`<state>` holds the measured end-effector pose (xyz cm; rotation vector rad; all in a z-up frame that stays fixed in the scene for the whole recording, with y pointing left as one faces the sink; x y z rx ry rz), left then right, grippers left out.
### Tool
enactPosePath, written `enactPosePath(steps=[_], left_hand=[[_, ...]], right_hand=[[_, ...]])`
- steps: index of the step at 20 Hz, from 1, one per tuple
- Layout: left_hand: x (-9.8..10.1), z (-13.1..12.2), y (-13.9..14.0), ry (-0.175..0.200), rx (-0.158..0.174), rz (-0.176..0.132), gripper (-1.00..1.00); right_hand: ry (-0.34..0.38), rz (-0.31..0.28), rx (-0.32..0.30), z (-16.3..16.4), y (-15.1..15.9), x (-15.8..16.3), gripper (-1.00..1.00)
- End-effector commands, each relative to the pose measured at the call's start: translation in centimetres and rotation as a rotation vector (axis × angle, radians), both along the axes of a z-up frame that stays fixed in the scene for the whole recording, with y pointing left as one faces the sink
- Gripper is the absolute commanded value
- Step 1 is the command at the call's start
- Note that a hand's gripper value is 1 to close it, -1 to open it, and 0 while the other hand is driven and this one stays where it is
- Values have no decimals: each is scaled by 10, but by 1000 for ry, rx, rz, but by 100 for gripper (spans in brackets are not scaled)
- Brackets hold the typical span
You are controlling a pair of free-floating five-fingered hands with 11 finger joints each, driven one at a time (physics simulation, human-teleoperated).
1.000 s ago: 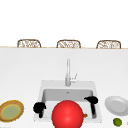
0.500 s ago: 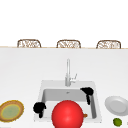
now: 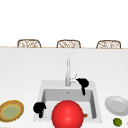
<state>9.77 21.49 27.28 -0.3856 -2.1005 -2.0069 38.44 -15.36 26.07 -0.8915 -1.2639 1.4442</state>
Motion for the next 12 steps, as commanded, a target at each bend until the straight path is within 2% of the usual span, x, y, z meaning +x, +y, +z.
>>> enactPosePath(steps=[1, 5, 8, 10, 12], left_hand=[[0, 0, 0, 0, 0, 0, 0], [0, 0, 0, 0, 0, 0, 0], [0, 0, 0, 0, 0, 0, 0], [0, 0, 0, 0, 0, 0, 0], [0, 0, 0, 0, 0, 0, 0]], right_hand=[[-53, -5, -11, 17, 10, 21, -100], [-92, -42, -33, 31, 17, 34, -100], [-127, -47, -33, 42, 20, 42, -100], [-129, -33, -35, 44, 23, 50, -100], [-70, -5, -66, 36, 32, 69, -100]])
